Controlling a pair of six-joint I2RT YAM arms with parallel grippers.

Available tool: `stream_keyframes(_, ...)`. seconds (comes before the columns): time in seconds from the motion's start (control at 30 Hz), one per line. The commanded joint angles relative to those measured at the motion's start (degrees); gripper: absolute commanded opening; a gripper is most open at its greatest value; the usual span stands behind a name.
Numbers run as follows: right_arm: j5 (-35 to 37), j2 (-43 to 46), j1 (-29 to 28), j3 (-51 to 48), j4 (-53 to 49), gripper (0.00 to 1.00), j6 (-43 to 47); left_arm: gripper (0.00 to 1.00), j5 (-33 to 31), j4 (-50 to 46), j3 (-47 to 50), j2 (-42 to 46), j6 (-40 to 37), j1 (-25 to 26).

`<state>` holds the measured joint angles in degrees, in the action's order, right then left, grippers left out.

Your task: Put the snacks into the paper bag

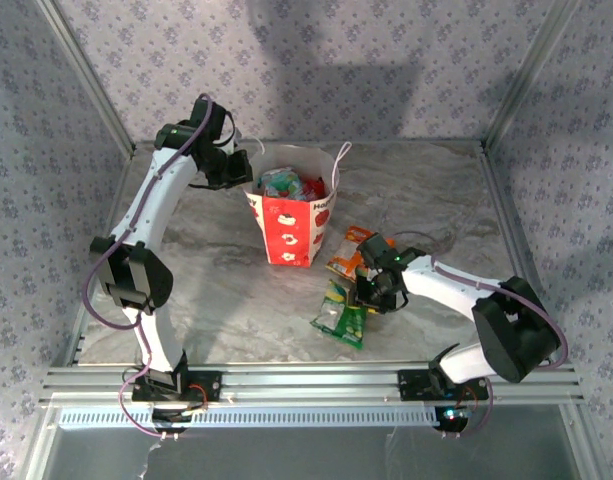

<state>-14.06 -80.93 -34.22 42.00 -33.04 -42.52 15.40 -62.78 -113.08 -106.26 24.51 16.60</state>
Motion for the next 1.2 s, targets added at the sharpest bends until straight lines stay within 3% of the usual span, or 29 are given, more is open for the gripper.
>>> stream_keyframes(0.0, 5.4, 0.6, 0.5, 0.9, -2.6, 0.38, 1.4, 0.12, -0.6, -0.8, 0.8, 1.1, -1.0, -0.3)
stream_keyframes(0.27, 10.2, 0.6, 1.0, 2.7, -2.7, 0.37, 7.8, 0.12, -0.4, -0.7, 0.7, 0.9, -0.9, -0.4)
stream_keyframes(0.3, 9.5, 0.3, 1.3, 2.9, -2.9, 0.40, 8.3, 0.12, -0.4, -0.8, 0.7, 0.9, -0.9, -0.4)
stream_keyframes(0.37, 7.6, -0.2, 1.7, 3.0, -2.9, 0.59, 8.7, 0.12, -0.5, -0.9, 0.7, 1.0, -0.8, -0.4)
stream_keyframes(0.53, 4.4, 0.6, 1.6, 2.8, -4.3, 0.79, 8.6, 0.12, -0.6, -1.1, 0.7, 1.2, -1.0, -0.4)
stream_keyframes(0.83, -0.7, 6.2, 0.0, -1.9, -1.7, 0.81, 5.4, 0.12, -0.6, -0.9, 0.9, 1.3, -1.0, -0.4)
stream_keyframes(1.17, -2.2, 5.0, -1.3, -4.4, 1.3, 0.86, 2.5, 0.12, -0.1, -1.3, -0.2, 1.0, -0.8, -0.4)
